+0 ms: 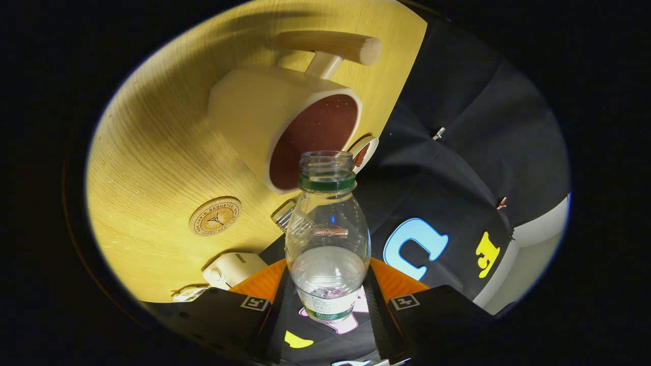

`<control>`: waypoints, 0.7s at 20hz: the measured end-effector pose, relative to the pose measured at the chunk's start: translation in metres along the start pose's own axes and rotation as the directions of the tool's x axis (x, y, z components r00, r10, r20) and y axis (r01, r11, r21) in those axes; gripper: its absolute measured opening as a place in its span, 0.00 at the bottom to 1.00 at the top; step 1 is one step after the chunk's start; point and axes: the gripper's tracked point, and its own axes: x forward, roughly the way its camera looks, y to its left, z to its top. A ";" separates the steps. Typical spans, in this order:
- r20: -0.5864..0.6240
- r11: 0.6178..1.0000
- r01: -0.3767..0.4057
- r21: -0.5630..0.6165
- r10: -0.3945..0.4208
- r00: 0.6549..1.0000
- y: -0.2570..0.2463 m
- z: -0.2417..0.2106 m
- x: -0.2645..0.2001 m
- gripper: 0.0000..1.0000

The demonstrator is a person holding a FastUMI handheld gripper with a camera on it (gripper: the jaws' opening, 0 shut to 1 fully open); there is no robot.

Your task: Take the bottle from table, then pour the juice into the cup, finally place the bottle on the coaster

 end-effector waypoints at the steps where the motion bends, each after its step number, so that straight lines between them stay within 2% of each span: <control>1: -0.005 1.000 -0.004 0.006 0.004 1.000 0.000 -0.002 0.000 0.71; 5: -0.042 0.996 -0.020 0.089 0.023 0.999 0.000 -0.016 -0.005 0.71; 8: -0.089 0.973 -0.045 0.225 0.067 0.994 -0.001 -0.033 -0.012 0.71; 10: -0.124 0.929 -0.065 0.365 0.118 0.985 0.002 -0.047 -0.021 0.71; 12: -0.148 0.850 -0.084 0.520 0.186 0.971 0.005 -0.058 -0.031 0.71; 14: -0.166 0.777 -0.065 0.627 0.214 0.963 0.001 -0.070 -0.037 0.71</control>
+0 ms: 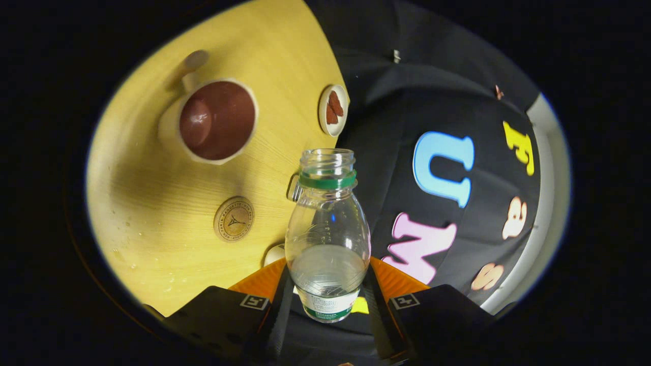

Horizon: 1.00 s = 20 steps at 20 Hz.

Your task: Take the bottle from table, then pour the juice into the cup, finally place the bottle on the coaster

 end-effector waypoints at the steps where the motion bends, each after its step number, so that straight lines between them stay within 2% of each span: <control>1: -0.007 0.998 0.004 0.063 -0.003 1.000 -0.006 -0.002 -0.003 0.71; 4: -0.023 0.958 -0.034 0.286 0.043 0.999 -0.011 -0.007 -0.011 0.71; 7: -0.023 0.857 -0.084 0.508 0.111 0.994 -0.011 -0.009 -0.016 0.72; 9: 0.007 0.755 -0.104 0.648 0.131 0.991 -0.017 -0.006 -0.019 0.72; 12: 0.043 0.554 -0.105 0.826 0.123 0.991 -0.027 -0.002 -0.020 0.72; 15: 0.107 0.362 -0.142 0.921 0.115 0.988 -0.031 0.009 -0.014 0.72; 17: 0.139 0.276 -0.162 0.947 0.102 0.985 -0.034 0.014 -0.008 0.72; 20: 0.178 0.197 -0.193 0.961 0.090 0.980 -0.025 0.023 0.005 0.72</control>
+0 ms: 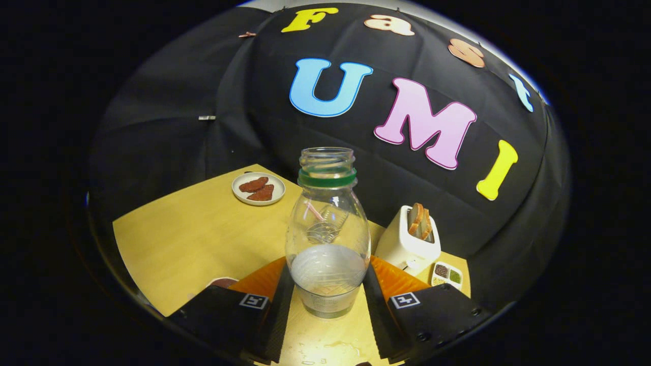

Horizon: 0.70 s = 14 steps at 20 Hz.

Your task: Take the bottle from table, then pour the juice into the cup, finally place the bottle on the coaster

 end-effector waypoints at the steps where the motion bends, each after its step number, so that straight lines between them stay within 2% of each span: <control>1: 0.006 1.000 -0.010 0.023 0.010 1.000 0.003 -0.003 0.004 0.72; 4: 0.027 0.997 -0.024 0.069 0.023 0.999 0.004 -0.016 0.024 0.72; 9: 0.061 0.996 -0.026 0.083 0.021 0.998 0.001 -0.029 0.049 0.72; 14: 0.097 0.997 0.017 0.074 -0.024 0.995 -0.014 -0.044 0.071 0.72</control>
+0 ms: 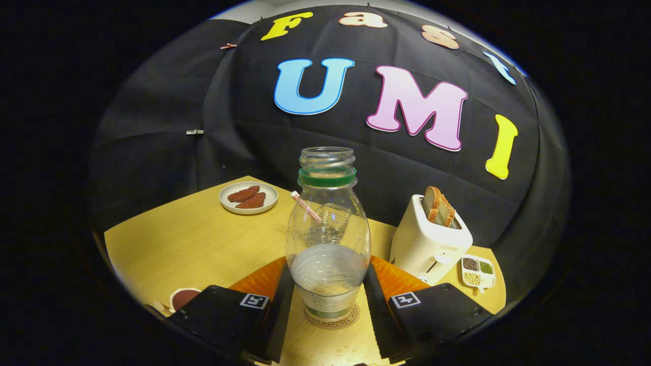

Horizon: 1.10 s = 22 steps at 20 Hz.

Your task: Take the bottle from table, then pour the juice into the cup, finally place the bottle on the coaster

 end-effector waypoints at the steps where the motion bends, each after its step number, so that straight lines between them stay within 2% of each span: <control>1: 0.000 1.000 -0.011 0.015 0.011 1.000 0.002 -0.005 0.004 0.72; 9: -0.021 0.988 0.011 0.156 -0.008 1.000 -0.010 -0.026 0.022 0.72; 14: -0.047 0.986 0.029 0.167 -0.021 0.999 -0.011 -0.042 0.023 0.74; 22: -0.049 0.987 0.044 0.154 -0.037 0.998 -0.012 -0.042 0.019 0.78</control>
